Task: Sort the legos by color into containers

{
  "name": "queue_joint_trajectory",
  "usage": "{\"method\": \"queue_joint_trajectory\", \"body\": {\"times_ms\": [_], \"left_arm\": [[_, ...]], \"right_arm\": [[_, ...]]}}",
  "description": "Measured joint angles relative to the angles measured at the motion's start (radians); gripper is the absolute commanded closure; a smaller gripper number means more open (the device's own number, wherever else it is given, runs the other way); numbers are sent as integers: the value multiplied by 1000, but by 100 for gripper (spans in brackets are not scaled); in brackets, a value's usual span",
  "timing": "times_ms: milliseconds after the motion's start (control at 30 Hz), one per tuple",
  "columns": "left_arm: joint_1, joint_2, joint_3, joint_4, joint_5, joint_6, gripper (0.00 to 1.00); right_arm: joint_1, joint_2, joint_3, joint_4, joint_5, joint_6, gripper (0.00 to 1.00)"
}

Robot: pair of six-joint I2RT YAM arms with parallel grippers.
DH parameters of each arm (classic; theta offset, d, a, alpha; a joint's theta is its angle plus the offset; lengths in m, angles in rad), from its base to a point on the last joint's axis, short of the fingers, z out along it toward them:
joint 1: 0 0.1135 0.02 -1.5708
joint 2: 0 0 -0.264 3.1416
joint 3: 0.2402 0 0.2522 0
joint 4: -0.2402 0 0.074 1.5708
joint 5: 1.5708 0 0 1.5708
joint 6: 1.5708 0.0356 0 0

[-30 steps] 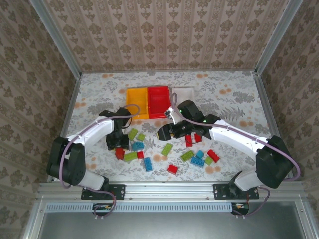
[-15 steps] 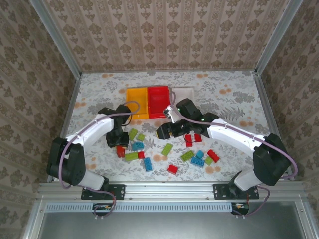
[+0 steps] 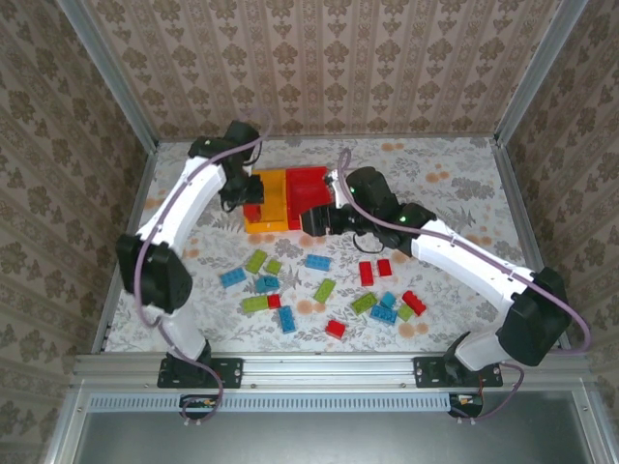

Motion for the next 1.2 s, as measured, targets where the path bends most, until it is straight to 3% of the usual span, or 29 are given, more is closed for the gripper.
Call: {"method": "queue_joint_trajectory", "body": {"times_ms": [200, 400, 733, 1033, 1200], "left_arm": [[31, 311, 311, 3, -2, 39, 71], [61, 481, 470, 13, 18, 44, 70], [82, 525, 483, 59, 100, 31, 67], [79, 526, 448, 109, 142, 13, 64], [79, 535, 447, 122, 158, 7, 54]], "right_arm": [[-16, 120, 119, 13, 34, -20, 27], [-35, 205, 195, -1, 38, -19, 27], [-35, 256, 248, -32, 74, -40, 27], [37, 308, 280, -56, 159, -102, 25], [59, 316, 280, -57, 175, -118, 25]]}}
